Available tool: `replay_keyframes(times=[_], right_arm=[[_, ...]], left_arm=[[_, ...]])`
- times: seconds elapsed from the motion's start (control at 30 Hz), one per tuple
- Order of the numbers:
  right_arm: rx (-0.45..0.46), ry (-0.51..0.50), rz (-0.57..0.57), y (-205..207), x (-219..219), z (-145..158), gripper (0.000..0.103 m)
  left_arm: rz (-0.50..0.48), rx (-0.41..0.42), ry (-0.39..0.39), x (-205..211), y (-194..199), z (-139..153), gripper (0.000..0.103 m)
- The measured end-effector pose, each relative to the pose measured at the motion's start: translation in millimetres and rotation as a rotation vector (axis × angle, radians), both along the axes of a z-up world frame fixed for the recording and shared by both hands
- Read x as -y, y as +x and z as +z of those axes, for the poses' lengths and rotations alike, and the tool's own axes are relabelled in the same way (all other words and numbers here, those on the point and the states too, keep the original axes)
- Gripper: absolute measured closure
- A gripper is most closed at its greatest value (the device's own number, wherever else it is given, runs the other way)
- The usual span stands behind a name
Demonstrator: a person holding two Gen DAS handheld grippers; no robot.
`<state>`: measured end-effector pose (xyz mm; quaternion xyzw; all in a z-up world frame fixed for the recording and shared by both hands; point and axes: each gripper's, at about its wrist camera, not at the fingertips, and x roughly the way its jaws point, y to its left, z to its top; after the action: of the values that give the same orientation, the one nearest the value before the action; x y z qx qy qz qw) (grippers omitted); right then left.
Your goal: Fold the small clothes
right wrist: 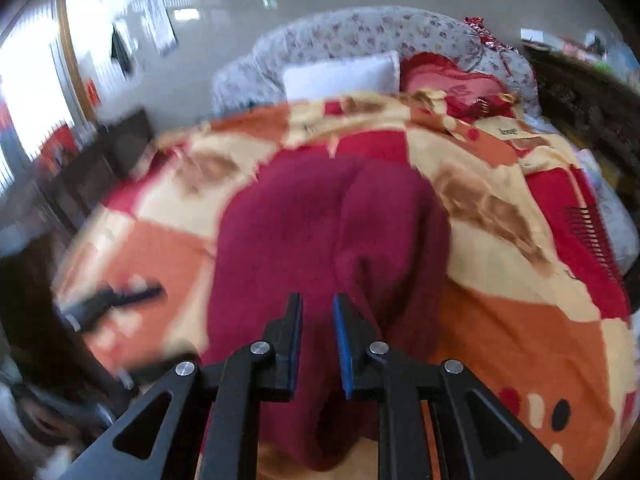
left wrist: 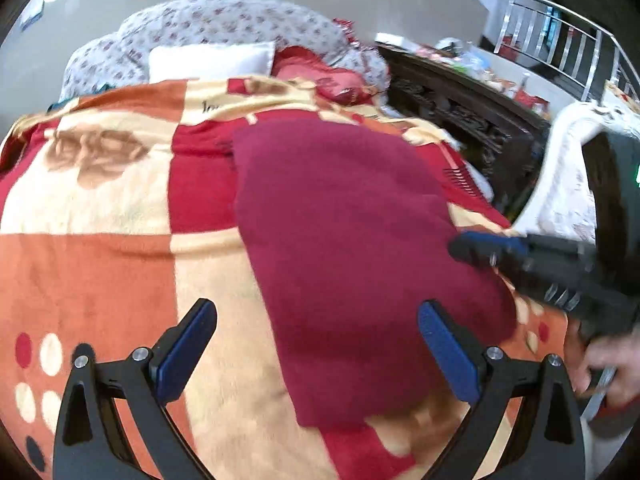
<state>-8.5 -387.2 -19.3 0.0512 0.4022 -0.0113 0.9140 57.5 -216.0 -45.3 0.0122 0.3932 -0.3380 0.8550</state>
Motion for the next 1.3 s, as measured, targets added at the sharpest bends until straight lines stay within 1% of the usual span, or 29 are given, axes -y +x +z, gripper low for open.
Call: replay_keyframes(times=[0.03, 0.1, 0.17, 0.23, 0.27, 0.3, 0.33, 0.37, 0.4, 0.43, 0.5, 0.53, 0.6, 0.63, 0.67, 0.7, 0.73, 0.77, 0.8, 0.83, 0.87, 0.9, 0.97, 1.0, 1.07, 1.13, 1.2, 1.3], right_arm=[[-0.016, -0.009, -0.032, 4, 8, -14, 0.086], [-0.001, 0.061, -0.06, 5, 23, -28, 0.078], [0.016, 0.12, -0.051, 1, 31, -23, 0.077], [0.059, 0.169, -0.039, -11, 39, -13, 0.07], [0.08, 0.192, -0.046, -16, 43, -10, 0.054], [0.106, 0.218, -0.062, -21, 50, -9, 0.03], [0.14, 0.258, -0.078, -25, 58, -10, 0.018], [0.158, 0.293, -0.08, -24, 64, -13, 0.004], [0.146, 0.324, -0.083, -20, 69, -21, 0.003], [0.116, 0.331, -0.088, -11, 70, -26, 0.003], [0.058, 0.35, -0.083, 3, 70, -41, 0.003], [0.049, 0.378, -0.07, 9, 70, -48, 0.003], [0.051, 0.432, -0.052, 15, 70, -55, 0.004], [0.051, 0.431, -0.053, 19, 68, -57, 0.004], [0.049, 0.426, -0.053, 22, 67, -59, 0.008], [0.047, 0.425, -0.053, 23, 65, -59, 0.019], [0.047, 0.417, -0.056, 23, 63, -57, 0.022], [0.051, 0.397, -0.052, 21, 59, -52, 0.031], [0.056, 0.379, -0.05, 18, 56, -47, 0.039], [0.065, 0.37, -0.044, 14, 52, -40, 0.041], [0.073, 0.373, -0.038, 11, 48, -34, 0.044], [0.084, 0.384, -0.027, 6, 44, -26, 0.046], [0.104, 0.407, -0.003, -3, 34, -13, 0.047], [0.112, 0.415, 0.014, -8, 27, -7, 0.047], [0.112, 0.439, 0.057, -20, 11, 4, 0.047], [0.107, 0.47, 0.106, -33, -10, 10, 0.047], [0.077, 0.491, 0.151, -42, -35, 7, 0.047], [0.007, 0.514, 0.19, -50, -68, -15, 0.047]], left_arm=[[0.002, -0.032, 0.012, 6, 5, -10, 0.003], [-0.001, -0.122, 0.012, 14, 17, -32, 0.003], [0.006, -0.165, -0.04, 8, 22, -37, 0.003], [0.011, -0.164, -0.082, -2, 21, -31, 0.003], [0.024, -0.138, -0.1, -8, 21, -26, 0.003], [0.038, -0.113, -0.12, -13, 22, -22, 0.002], [0.055, -0.098, -0.142, -16, 25, -20, 0.002], [0.065, -0.098, -0.152, -17, 28, -20, 0.002], [0.074, -0.115, -0.156, -17, 34, -22, 0.002], [0.078, -0.149, -0.157, -14, 43, -27, 0.002], [0.076, -0.203, -0.188, -10, 54, -35, 0.002], [0.075, -0.225, -0.208, -8, 58, -39, 0.002], [0.074, -0.242, -0.229, -4, 60, -43, 0.002], [0.073, -0.247, -0.241, 0, 62, -44, 0.002], [0.065, -0.256, -0.249, 4, 63, -45, 0.002], [0.045, -0.268, -0.259, 7, 62, -45, 0.013], [-0.009, -0.283, -0.278, 12, 59, -42, 0.043], [-0.023, -0.278, -0.264, 14, 58, -38, 0.044], [-0.027, -0.246, -0.25, 14, 54, -30, 0.047], [-0.039, -0.231, -0.245, 12, 49, -25, 0.054], [-0.056, -0.218, -0.241, 10, 44, -18, 0.057], [-0.066, -0.214, -0.241, 5, 39, -11, 0.058], [-0.069, -0.201, -0.242, -9, 26, 7, 0.058], [-0.075, -0.191, -0.237, -21, 18, 17, 0.058], [-0.085, -0.174, -0.226, -41, 2, 30, 0.058], [-0.085, -0.161, -0.206, -69, -16, 39, 0.058], [-0.063, -0.169, -0.171, -96, -33, 37, 0.057], [-0.021, -0.22, -0.12, -125, -47, 12, 0.057]])
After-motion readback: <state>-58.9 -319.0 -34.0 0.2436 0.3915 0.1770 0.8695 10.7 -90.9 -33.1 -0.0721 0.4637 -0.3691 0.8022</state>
